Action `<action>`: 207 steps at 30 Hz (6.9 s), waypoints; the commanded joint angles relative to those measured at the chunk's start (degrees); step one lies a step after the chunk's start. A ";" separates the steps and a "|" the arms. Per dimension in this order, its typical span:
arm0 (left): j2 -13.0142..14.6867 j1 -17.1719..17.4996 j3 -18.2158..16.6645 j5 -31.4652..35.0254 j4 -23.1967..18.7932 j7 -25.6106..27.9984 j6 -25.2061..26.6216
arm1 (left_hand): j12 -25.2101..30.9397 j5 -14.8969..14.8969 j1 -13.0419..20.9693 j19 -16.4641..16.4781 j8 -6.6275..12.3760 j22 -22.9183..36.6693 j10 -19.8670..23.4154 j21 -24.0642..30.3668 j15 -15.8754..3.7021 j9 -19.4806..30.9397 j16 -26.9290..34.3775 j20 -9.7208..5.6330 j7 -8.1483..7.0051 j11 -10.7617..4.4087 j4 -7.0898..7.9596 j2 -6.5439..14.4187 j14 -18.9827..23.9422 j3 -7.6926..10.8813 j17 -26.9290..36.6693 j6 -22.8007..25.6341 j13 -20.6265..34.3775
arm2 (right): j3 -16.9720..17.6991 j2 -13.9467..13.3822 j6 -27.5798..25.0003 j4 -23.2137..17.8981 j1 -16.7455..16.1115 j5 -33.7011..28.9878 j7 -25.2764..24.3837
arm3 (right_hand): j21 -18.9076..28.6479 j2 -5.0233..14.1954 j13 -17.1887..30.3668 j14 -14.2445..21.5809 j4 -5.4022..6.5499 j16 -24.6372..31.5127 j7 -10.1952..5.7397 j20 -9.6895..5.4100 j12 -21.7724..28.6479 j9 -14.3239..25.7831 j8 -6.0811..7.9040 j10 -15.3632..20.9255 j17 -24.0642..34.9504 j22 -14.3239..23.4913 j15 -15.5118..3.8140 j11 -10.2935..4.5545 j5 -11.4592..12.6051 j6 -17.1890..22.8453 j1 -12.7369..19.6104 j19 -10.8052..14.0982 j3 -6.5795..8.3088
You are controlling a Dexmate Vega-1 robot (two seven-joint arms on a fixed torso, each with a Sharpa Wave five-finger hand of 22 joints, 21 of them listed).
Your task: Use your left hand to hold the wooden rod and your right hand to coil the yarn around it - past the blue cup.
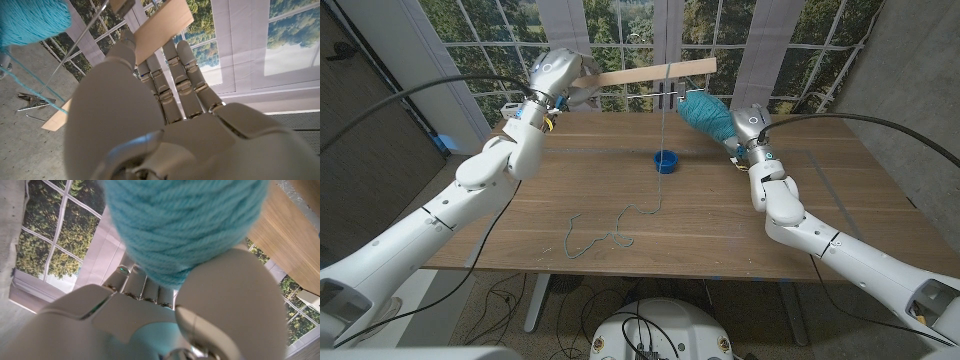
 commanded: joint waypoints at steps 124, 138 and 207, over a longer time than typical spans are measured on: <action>-9.06 -19.55 15.49 5.95 14.67 -2.62 3.40 | -3.03 2.73 6.08 -2.48 0.96 -0.01 2.12 3.11 -12.36 1.47 -2.34 -7.07 -3.01 -0.87 0.43 5.95 9.56 -0.82 1.70 2.81 1.91 | 8.42 -5.92 29.11 -22.16 -8.42 -23.03 -26.32 | 0.48 13.83 0.91 5.09 1.23 -5.27 -9.33 -8.64 -2.60 1.22 -1.61 5.70 0.88 0.13 -8.40 -7.52 2.26 9.26 15.61 -2.22 -2.66; -8.58 -19.67 15.73 5.34 15.05 -4.11 2.19 | -3.30 2.77 6.14 -2.74 1.02 -0.02 2.27 3.37 -12.33 1.46 -2.60 -7.04 -3.06 -0.81 0.44 5.96 9.65 -0.92 1.84 2.77 2.21 | 8.15 -3.39 30.63 -20.89 -3.60 -23.01 -27.55 | 0.56 13.92 0.87 5.24 1.34 -5.63 -9.48 -8.67 -2.77 1.31 -1.76 6.12 1.01 0.14 -8.44 -6.26 2.40 9.28 15.77 -2.41 -2.87; -3.59 -14.90 12.29 1.12 12.57 -8.12 -6.95 | -4.75 3.00 6.26 -3.78 1.31 -0.09 3.09 4.38 -12.34 1.23 -3.76 -6.82 -3.37 -1.02 0.56 5.92 10.07 -1.38 2.41 3.04 2.88 | 6.73 8.64 18.37 -4.50 19.55 -11.62 -14.35 | 0.96 14.06 1.38 5.81 1.77 -6.76 -9.30 -8.66 -3.64 1.77 -2.19 6.44 1.59 0.11 -8.39 -6.10 2.71 9.48 16.34 -2.78 -3.71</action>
